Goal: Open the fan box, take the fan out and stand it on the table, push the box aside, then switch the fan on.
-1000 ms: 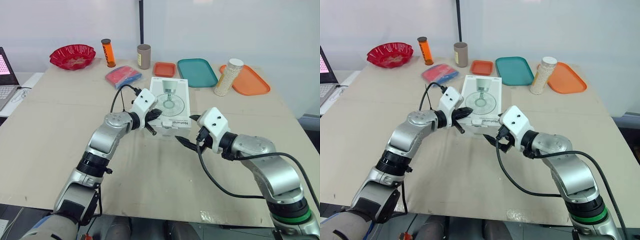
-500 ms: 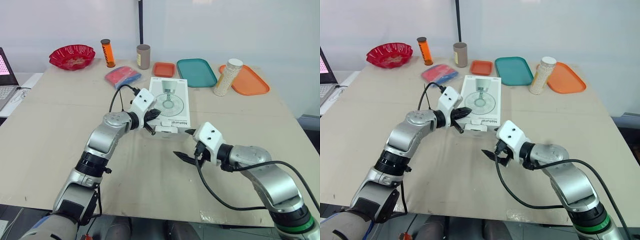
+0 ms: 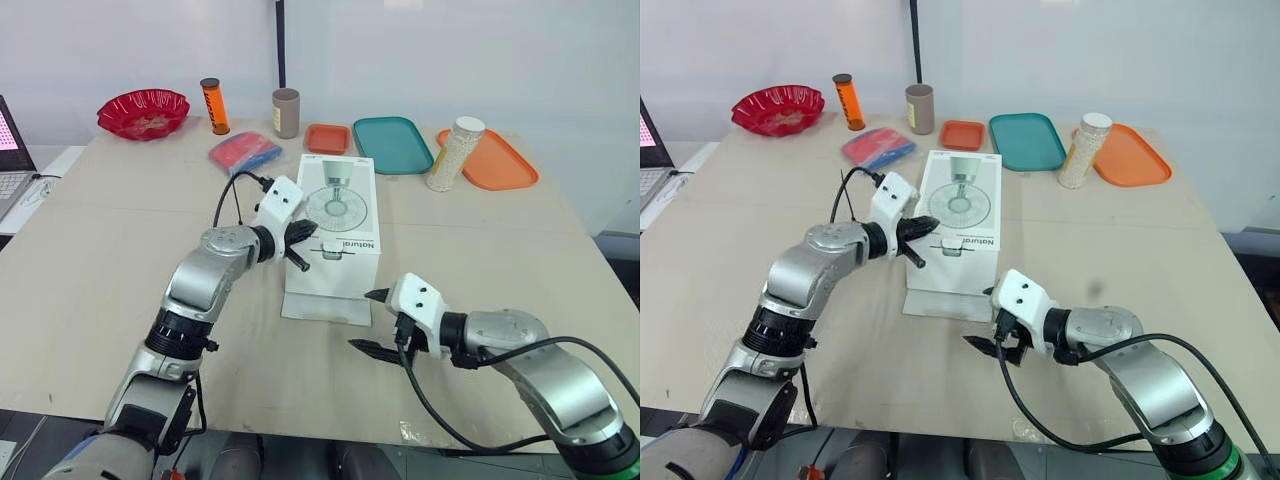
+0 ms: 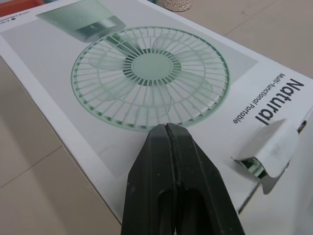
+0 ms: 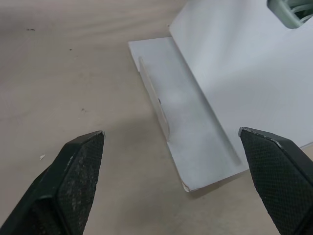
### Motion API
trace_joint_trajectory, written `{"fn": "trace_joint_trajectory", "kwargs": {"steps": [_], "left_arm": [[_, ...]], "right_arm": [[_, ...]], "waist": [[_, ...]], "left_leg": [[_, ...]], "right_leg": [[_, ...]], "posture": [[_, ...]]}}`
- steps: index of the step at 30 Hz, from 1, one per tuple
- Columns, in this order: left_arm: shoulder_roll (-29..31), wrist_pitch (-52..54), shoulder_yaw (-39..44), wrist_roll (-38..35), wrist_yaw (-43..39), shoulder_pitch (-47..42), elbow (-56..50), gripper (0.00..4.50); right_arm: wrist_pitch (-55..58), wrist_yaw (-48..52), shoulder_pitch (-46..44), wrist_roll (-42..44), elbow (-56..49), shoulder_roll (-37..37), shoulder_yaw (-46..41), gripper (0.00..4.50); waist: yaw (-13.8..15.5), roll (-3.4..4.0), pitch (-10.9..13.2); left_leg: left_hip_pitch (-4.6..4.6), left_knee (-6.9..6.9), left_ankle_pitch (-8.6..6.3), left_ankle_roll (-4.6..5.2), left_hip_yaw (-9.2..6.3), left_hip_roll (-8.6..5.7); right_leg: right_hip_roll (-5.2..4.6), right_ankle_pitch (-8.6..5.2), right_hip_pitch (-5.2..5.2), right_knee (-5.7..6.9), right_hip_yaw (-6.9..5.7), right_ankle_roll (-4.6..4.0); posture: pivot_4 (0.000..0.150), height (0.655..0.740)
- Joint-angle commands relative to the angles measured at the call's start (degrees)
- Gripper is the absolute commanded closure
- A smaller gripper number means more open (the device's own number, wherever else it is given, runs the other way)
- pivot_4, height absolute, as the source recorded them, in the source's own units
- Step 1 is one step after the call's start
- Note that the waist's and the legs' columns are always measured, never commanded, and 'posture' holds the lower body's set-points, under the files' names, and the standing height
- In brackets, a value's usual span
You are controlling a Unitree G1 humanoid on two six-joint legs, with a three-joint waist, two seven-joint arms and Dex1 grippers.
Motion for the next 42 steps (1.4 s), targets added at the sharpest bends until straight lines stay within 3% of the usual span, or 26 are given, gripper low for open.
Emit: {"fn": "trace_joint_trajectory", "kwargs": {"steps": [1, 7, 14, 27, 42], "left_arm": [[0.85, 0.58, 1.35, -0.61, 0.69, 0.61, -3.04, 4.48], [1.14, 0.29, 0.8, -0.65, 0.89, 1.34, -2.55, 4.48], [0.63, -0.16, 0.08, -0.79, 1.03, 0.31, -1.51, 4.48], [-0.61, 0.3, 0.76, -1.01, 2.94, 0.75, -1.87, 4.48], [0.31, -5.32, 15.87, -5.58, 9.87, -2.55, -7.83, 4.48]], "right_arm": [[3.04, -2.14, 0.14, 3.39, -3.49, 1.01, -5.27, 0.0], [5.43, -6.49, 2.74, 3.13, -3.26, 2.48, -6.55, 0.0], [8.19, -12.43, -3.32, 2.97, 4.67, 9.96, -4.68, 0.0], [18.11, -7.2, -3.29, 18.22, -3.38, 7.6, -11.27, 0.0], [16.7, -11.13, -7.84, 23.33, -2.72, 8.19, -14.58, 0.0]], "waist": [[0.05, 0.0, 0.0], [0.14, 0.0, 0.0], [0.01, 0.0, 0.0], [0.18, 0.0, 0.0], [0.19, -0.02, 0.02]], "left_leg": [[-0.01, 0.0, 0.0, 0.0, 0.0, -0.01], [-0.02, -0.01, 0.0, 0.0, 0.01, -0.01], [0.02, 0.0, 0.01, -0.02, 0.01, 0.01], [-0.07, -0.02, 0.0, 0.0, 0.0, -0.01], [-0.18, -0.01, -0.01, 0.01, 0.0, -0.02]], "right_leg": [[-0.01, 0.0, 0.0, -0.01, 0.0, 0.0], [-0.02, 0.0, 0.0, -0.02, 0.01, 0.0], [0.01, 0.01, 0.0, 0.01, 0.01, -0.02], [-0.01, 0.0, -0.02, -0.04, 0.01, 0.0], [-0.02, -0.01, -0.13, -0.07, 0.01, 0.01]], "posture": [[0.15, 0.74], [0.15, 0.74], [0.15, 0.74], [0.15, 0.74], [0.15, 0.74]]}}
